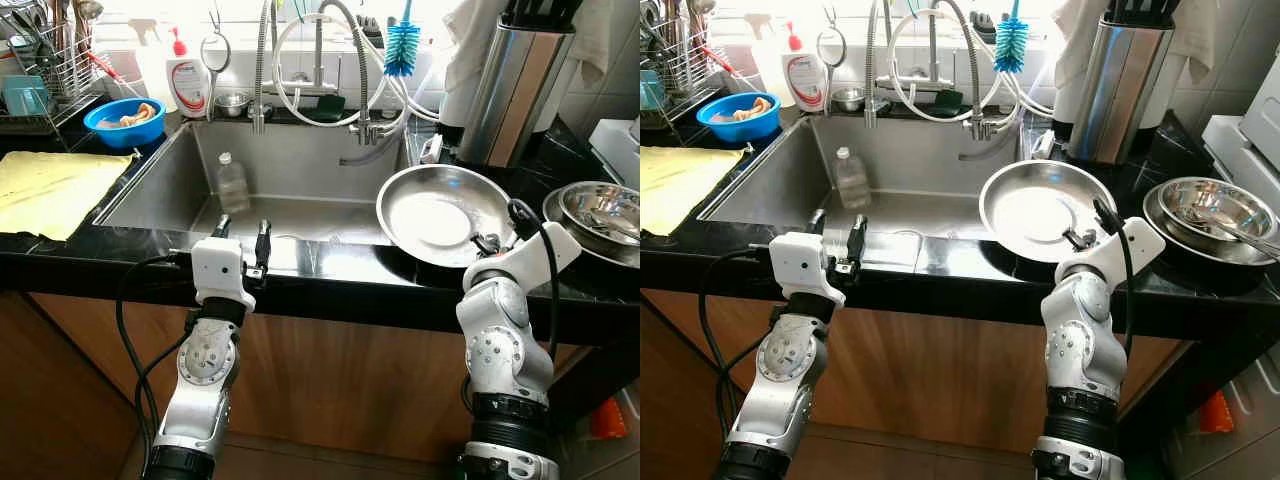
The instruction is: Kitchen organization
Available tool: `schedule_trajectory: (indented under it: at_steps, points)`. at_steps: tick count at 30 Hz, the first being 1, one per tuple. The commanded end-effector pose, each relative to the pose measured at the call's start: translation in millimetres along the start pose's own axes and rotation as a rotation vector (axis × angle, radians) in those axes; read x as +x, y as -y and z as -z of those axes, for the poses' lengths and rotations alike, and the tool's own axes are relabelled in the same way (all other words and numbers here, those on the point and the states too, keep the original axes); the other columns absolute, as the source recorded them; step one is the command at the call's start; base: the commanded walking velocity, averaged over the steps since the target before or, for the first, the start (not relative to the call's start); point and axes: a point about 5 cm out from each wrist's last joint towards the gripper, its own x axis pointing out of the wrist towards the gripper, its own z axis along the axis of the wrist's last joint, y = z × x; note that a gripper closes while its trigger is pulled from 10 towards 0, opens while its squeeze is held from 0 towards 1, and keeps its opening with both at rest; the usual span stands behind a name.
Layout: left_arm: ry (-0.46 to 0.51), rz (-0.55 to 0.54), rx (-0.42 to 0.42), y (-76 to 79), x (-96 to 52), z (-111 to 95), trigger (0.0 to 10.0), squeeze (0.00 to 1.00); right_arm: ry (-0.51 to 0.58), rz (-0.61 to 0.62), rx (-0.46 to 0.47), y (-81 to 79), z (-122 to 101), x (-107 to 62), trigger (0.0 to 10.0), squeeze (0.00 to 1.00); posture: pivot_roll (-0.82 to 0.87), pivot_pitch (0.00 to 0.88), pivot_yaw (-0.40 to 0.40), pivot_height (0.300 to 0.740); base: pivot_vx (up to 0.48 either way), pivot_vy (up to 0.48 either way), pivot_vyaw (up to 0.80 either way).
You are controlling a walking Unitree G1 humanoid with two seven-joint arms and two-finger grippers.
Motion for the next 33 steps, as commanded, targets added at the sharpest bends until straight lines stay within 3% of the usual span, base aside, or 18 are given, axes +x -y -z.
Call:
schedule_trajectory:
  at_steps: [1, 9, 10, 11, 12, 19, 21, 24, 30, 33]
  points:
    - [0.001, 0.007, 0.018, -0.2, 2.9, -1.1, 10.0, 0.00, -0.048, 0.001, -0.004, -1.5, 9.7, 0.0, 0.0, 0.00, -0.13, 0.000, 0.033, 0.740, 0.000, 0.000, 0.00]
    - [0.009, 0.007, 0.020, 0.7, 4.6, -2.7, 10.0, 0.00, 0.010, -0.048, 0.005, -8.1, 3.1, -1.7, 0.0, 0.00, -0.13, 0.000, 0.034, 0.740, 0.000, 0.000, 0.00]
    - [0.009, 0.007, 0.020, 0.6, 5.0, -2.8, 10.0, 0.00, 0.053, -0.095, 0.016, -13.8, -2.1, -3.3, 0.6, 0.00, -0.13, 0.000, 0.034, 0.740, 0.000, 0.000, 0.00]
    - [0.010, 0.007, 0.021, 0.6, 5.3, -3.0, 10.0, 0.00, 0.093, -0.136, 0.018, -18.8, -7.0, -4.9, 4.4, 0.00, -0.13, 0.000, 0.034, 0.740, 0.000, 0.000, 0.00]
    - [0.012, 0.004, 0.025, 0.4, 6.2, -3.4, 10.0, 0.00, 0.179, -0.217, 0.004, -29.1, -17.1, -9.0, 10.0, 0.00, -0.13, 0.000, 0.035, 0.740, 0.000, 0.000, 0.00]
    - [0.032, 0.007, 0.017, 2.1, 11.6, -7.9, 10.0, 0.00, 0.297, -0.295, -0.079, -38.7, -26.1, -12.8, 10.0, 0.00, -0.12, 0.000, 0.030, 0.740, 0.000, 0.000, 0.00]
    - [0.030, -0.002, 0.017, 0.3, 11.6, -7.7, 10.0, 0.00, 0.390, -0.404, -0.242, -49.1, -26.4, -21.0, 10.0, 0.00, -0.12, 0.000, 0.033, 0.740, 0.000, 0.000, 0.00]
    - [0.026, -0.004, 0.016, -0.3, 10.7, -6.8, 10.0, 0.00, 0.456, -0.439, -0.359, -53.4, -26.2, -24.4, 10.0, 0.00, -0.12, 0.000, 0.034, 0.740, 0.000, 0.000, 0.00]
    - [0.030, -0.001, 0.011, 1.7, 12.2, -7.6, 10.0, 0.00, 0.515, -0.543, -0.454, -63.3, -22.1, -29.8, 10.0, 0.00, -0.12, 0.000, 0.033, 0.740, 0.000, 0.000, 0.00]
    - [0.033, -0.002, 0.013, 1.6, 12.3, -7.7, 10.0, 0.00, 0.520, -0.536, -0.506, -63.2, -19.5, -28.3, 10.0, 0.00, -0.12, 0.000, 0.029, 0.740, 0.092, 0.000, 0.48]
